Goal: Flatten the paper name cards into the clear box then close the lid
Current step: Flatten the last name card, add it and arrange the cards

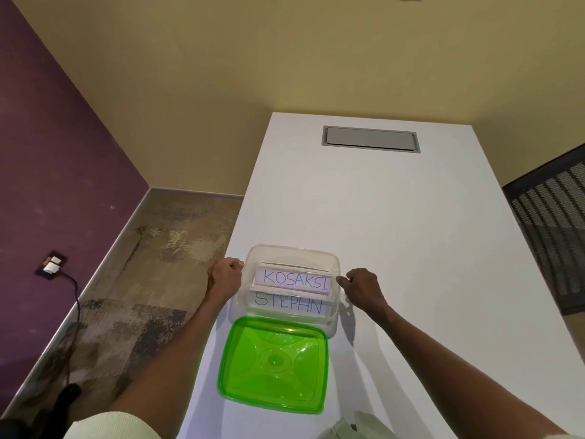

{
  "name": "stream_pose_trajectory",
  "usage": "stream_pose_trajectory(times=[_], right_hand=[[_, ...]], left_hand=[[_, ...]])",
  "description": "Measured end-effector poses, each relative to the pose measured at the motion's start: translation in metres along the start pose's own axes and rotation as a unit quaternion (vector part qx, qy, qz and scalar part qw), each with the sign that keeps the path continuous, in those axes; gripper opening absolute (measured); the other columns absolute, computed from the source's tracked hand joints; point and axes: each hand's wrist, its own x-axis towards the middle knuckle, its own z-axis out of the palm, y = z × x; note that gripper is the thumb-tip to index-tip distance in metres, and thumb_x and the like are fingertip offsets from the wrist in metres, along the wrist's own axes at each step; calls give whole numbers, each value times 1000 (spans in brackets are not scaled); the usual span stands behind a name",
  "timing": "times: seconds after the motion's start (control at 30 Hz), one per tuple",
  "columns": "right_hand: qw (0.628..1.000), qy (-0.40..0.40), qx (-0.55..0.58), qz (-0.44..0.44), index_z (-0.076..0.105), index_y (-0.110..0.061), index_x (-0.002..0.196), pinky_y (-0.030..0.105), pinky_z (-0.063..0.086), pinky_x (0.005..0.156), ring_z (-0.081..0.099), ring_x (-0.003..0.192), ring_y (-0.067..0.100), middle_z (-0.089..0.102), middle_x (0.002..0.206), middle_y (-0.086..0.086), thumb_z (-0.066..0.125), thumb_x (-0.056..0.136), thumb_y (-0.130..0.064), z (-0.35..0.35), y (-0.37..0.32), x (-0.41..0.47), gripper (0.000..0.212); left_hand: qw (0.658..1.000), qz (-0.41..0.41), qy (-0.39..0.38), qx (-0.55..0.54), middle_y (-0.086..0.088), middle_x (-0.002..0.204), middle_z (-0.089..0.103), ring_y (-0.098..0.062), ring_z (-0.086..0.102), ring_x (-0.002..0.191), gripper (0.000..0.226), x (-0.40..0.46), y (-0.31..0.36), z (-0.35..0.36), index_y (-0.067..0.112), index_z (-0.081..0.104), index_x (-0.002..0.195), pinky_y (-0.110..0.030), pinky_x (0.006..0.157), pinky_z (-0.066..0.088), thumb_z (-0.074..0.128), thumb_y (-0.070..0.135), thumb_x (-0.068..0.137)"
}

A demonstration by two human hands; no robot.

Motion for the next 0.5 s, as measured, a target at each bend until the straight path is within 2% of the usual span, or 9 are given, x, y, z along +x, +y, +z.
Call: stream_pose_trajectory(times=[0.03,0.07,0.13,0.27,0.4,0.5], right_hand=[[999,-18,18,27,45,-10,50,34,40,65,63,78,35,56,63,14,58,91,-33,2,-1,0,49],[997,-34,50,54,50,-8,49,34,45,66,66,73,33,58,59,15,59,90,-33,5,-2,-2,49],[987,-45,122,91,65,-3,58,38,56,68,69,64,29,66,59,16,64,87,-30,9,-6,-7,40],[976,-32,174,124,69,-4,63,34,58,65,64,50,22,66,58,13,68,85,-23,12,-9,-10,29],[973,-30,192,128,69,1,67,39,60,64,64,51,24,65,59,13,71,84,-20,11,-8,-8,28],[975,-28,185,116,69,3,66,40,59,64,63,51,23,64,58,14,70,84,-21,11,-8,-9,30]], left_hand=[[1000,-3,-8,-2,-15,104,71,-25,63,92,24,0,-2,2,1,73,95,-30,80,44,55,16,93],[1000,-11,-15,-9,-15,102,72,-27,65,93,24,1,-4,3,2,74,95,-32,81,47,56,18,93],[998,-37,-28,-42,-13,99,73,-26,67,90,25,2,-10,6,2,75,96,-35,82,52,61,21,91],[991,-77,-26,-104,-11,82,73,-18,62,72,18,4,-18,8,4,76,88,-43,79,57,69,20,86],[986,-93,-28,-135,-15,94,74,-20,65,80,25,4,-17,7,1,72,103,-43,83,57,71,17,84],[985,-95,-24,-142,-16,97,73,-27,68,87,24,2,-13,7,1,71,104,-43,85,56,71,15,84]])
